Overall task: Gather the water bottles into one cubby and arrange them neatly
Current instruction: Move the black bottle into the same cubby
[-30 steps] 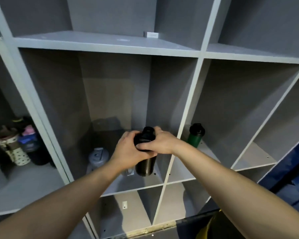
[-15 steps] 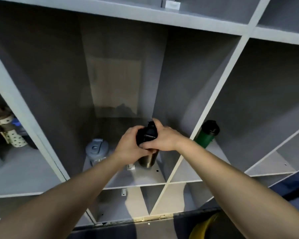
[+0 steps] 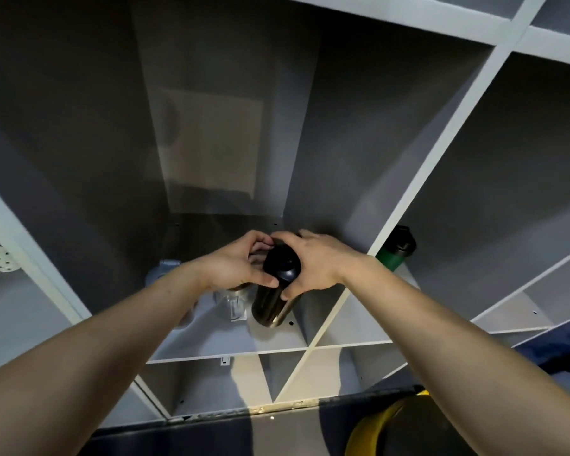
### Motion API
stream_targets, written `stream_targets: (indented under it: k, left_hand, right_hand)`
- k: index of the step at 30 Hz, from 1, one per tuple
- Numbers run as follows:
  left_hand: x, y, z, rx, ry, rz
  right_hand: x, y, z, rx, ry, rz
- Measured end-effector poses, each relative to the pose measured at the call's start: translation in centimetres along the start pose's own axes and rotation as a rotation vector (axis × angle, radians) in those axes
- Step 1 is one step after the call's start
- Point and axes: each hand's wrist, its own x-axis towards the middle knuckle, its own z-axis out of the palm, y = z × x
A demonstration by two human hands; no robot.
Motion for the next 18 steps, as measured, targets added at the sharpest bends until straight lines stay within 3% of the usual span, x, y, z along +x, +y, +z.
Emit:
stream_targets:
  k: [4,9,13,18]
  left_hand:
    - [0.1,-1.4,-0.4,0.140,0.228,0.046]
    - [-0.9,-4.6,-2.4,0.583,0.475,0.106]
    - [-1.3,-6.1,-2.4,0.851,0.419,0.101]
    - [-0.9,-7.2,-2.1,1.019,0.317,0.075]
  right_hand:
    - [0.7,-0.6,1.4,0.047,0.020,0.270]
    - [4.5,-1.3,5.2,-0.027,-0.017,0.460]
    - [7.1,-1.3,8.8,-0.028,-0.068,0.527]
    - [9.3,-0.8,12.0,0.019,-0.111,0.602]
